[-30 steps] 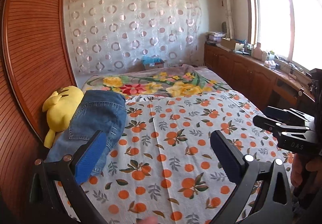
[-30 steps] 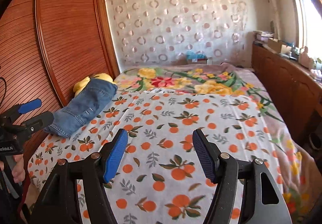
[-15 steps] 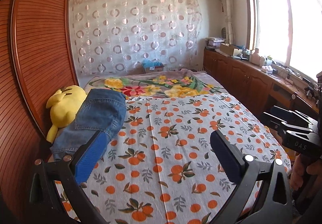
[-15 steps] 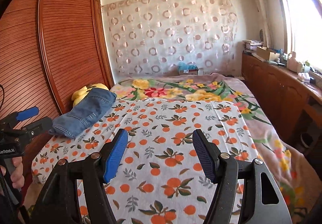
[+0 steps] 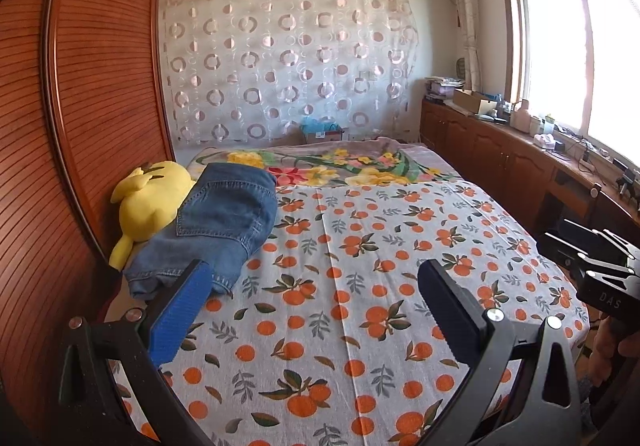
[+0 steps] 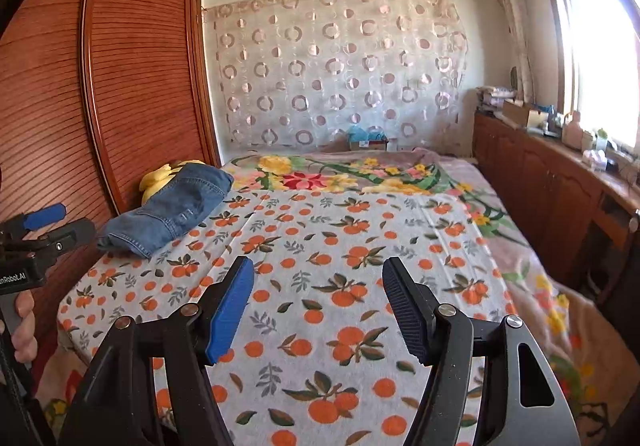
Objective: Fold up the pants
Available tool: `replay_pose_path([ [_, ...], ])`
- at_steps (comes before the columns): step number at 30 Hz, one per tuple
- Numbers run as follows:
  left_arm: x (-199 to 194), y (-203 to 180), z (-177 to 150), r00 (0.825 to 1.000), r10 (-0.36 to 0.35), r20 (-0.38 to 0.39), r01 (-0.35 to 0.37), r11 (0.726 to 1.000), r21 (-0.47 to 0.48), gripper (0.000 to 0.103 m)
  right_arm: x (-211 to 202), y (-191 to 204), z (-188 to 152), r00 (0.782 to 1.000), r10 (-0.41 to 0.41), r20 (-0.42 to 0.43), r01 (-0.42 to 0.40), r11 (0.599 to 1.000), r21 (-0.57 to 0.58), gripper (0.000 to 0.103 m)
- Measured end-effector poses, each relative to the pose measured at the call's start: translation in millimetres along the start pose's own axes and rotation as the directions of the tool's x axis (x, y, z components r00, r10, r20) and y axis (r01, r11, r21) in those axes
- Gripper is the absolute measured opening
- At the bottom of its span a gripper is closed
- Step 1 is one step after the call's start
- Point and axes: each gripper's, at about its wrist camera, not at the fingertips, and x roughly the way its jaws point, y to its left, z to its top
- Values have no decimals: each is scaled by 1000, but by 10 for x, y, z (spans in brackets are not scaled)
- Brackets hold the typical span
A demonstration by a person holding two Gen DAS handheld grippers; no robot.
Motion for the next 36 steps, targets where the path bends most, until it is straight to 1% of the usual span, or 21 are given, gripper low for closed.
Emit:
replay_pose_path([
  [10, 22, 20, -64, 1000, -4, -9, 4, 1000, -6, 103, 40, -97, 8, 1000, 3, -4, -3, 1000, 8, 69],
  [18, 20, 9, -73, 1000, -7, -9, 7, 1000, -7, 103, 28, -56, -39, 1000, 5, 0, -5, 1000, 2, 69],
  [36, -14, -27, -101, 1000, -6, -1, 5, 1000, -15, 103, 29, -94, -40, 1000, 14, 6, -14, 1000, -14, 69],
])
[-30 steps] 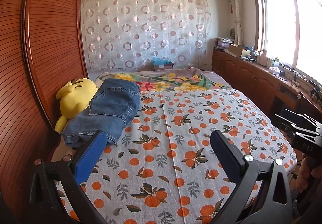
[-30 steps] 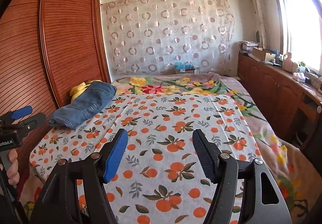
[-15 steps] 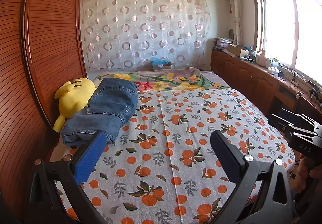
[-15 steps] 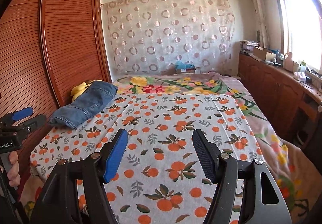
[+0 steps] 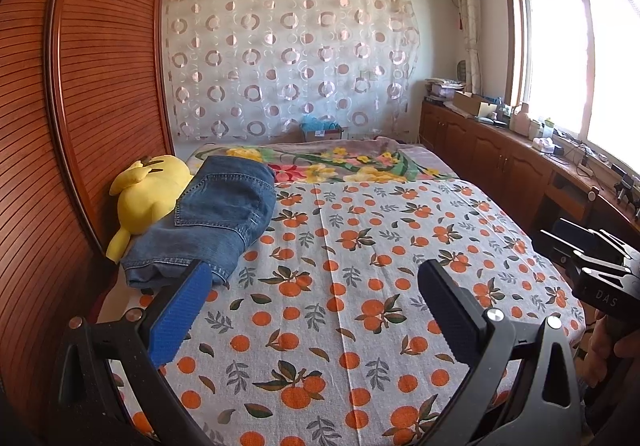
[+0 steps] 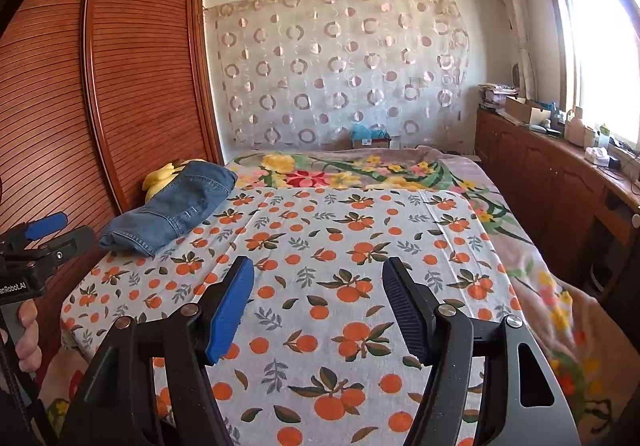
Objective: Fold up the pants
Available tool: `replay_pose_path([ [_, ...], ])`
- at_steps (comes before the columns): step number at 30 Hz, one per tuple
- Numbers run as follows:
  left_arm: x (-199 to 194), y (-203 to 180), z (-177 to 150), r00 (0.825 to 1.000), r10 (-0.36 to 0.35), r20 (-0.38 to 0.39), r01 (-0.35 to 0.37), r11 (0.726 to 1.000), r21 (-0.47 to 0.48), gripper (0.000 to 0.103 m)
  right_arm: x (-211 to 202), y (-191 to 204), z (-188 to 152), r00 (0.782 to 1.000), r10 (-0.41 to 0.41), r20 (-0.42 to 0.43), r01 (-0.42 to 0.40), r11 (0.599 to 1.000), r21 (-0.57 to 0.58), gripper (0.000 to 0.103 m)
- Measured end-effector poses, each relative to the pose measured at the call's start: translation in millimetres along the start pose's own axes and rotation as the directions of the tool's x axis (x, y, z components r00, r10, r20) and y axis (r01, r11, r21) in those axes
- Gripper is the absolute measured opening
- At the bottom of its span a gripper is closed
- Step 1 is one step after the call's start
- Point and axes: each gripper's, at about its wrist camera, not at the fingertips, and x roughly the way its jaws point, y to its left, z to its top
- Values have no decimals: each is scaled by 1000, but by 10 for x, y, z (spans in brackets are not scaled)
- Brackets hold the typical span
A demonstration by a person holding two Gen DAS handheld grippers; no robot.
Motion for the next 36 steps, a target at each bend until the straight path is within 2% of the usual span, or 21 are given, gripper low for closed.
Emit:
replay_pose_path([
  [36, -74, -48, 62, 1000, -5, 13, 5, 1000, 3, 103, -9, -87, 1, 1000, 11, 14, -11, 1000, -2, 69],
])
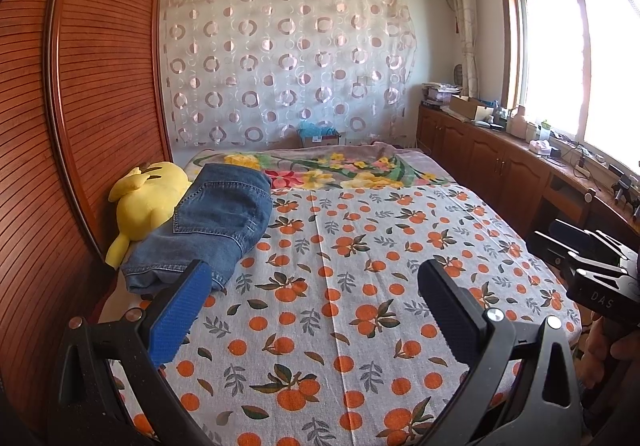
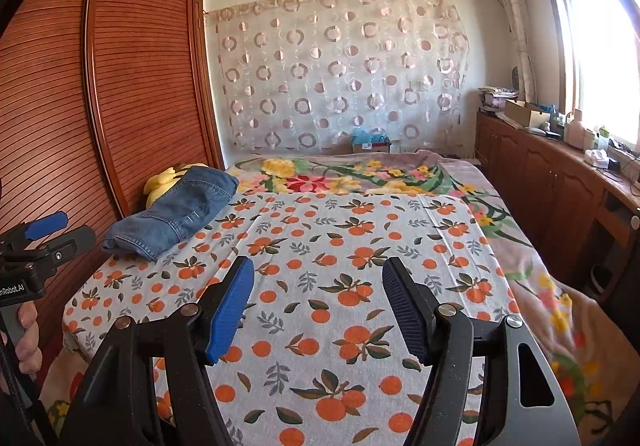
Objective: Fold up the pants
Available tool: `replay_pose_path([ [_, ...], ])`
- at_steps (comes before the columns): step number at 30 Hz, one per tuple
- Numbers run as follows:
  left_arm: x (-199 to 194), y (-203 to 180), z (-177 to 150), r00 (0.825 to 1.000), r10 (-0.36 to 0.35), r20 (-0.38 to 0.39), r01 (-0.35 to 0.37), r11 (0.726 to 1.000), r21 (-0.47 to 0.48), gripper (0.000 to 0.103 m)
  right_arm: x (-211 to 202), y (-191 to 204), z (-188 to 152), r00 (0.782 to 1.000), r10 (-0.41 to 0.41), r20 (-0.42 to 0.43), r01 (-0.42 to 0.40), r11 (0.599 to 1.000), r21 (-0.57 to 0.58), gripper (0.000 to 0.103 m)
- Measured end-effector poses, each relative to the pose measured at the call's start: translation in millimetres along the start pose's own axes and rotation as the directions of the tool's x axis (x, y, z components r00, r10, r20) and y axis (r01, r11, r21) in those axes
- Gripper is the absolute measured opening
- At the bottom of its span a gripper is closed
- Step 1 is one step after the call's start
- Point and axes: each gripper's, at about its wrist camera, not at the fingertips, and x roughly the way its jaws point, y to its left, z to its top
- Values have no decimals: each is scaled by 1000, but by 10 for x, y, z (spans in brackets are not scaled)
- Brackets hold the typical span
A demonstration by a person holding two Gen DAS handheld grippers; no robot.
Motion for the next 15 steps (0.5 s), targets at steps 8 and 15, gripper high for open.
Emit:
replay_pose_path([
  [8, 1, 1, -5, 1000, 1, 1, -1, 1000, 1, 103, 1, -22, -1, 1000, 2, 2, -2, 1000, 2, 69],
  [15, -13, -1, 20, 1000, -1, 4, 1, 1000, -1, 103, -2, -6, -4, 1000, 2, 7, -2, 1000, 4, 69],
])
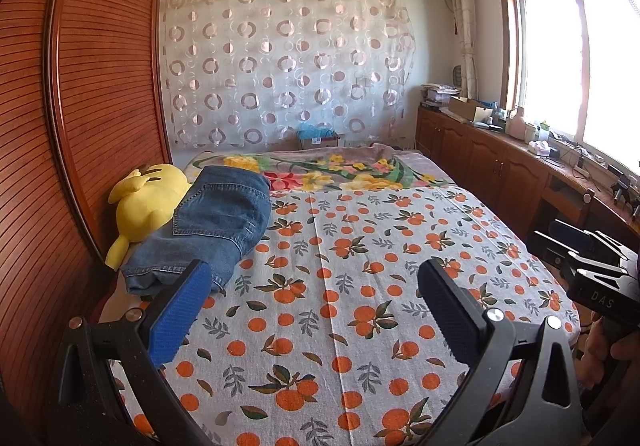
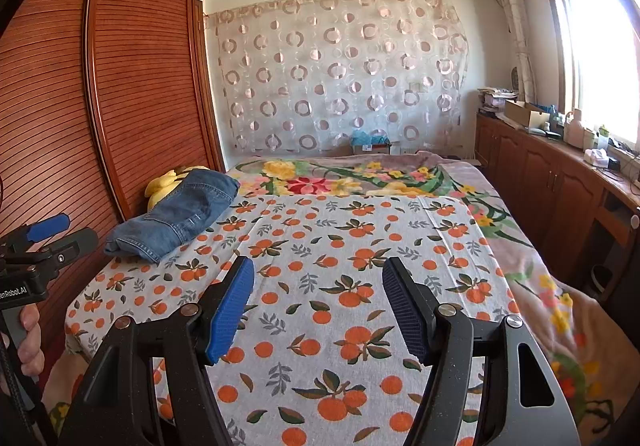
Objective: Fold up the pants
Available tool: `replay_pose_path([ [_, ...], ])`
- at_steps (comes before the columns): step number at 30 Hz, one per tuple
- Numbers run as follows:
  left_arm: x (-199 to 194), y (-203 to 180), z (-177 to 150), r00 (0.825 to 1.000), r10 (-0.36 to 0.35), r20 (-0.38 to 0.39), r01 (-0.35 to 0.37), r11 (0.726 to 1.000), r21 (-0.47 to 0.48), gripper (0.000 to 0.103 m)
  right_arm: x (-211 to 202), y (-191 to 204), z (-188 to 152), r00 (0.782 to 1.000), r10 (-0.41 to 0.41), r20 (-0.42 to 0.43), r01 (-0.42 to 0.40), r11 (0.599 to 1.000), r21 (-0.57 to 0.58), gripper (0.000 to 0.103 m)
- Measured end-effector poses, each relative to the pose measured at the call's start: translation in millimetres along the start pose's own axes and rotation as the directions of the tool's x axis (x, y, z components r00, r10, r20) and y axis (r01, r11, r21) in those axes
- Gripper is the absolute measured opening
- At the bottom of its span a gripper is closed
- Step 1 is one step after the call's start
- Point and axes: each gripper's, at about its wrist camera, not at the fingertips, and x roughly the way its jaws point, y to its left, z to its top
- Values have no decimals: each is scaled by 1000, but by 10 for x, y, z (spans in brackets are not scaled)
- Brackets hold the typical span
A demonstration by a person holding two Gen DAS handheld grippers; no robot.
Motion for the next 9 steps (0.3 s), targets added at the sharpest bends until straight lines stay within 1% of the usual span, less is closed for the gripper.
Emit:
replay_pose_path([
  [9, -1, -1, 0, 1000, 0, 0, 0, 1000, 1, 103, -2, 6, -8, 1000, -1, 2, 1, 1000, -1, 69],
])
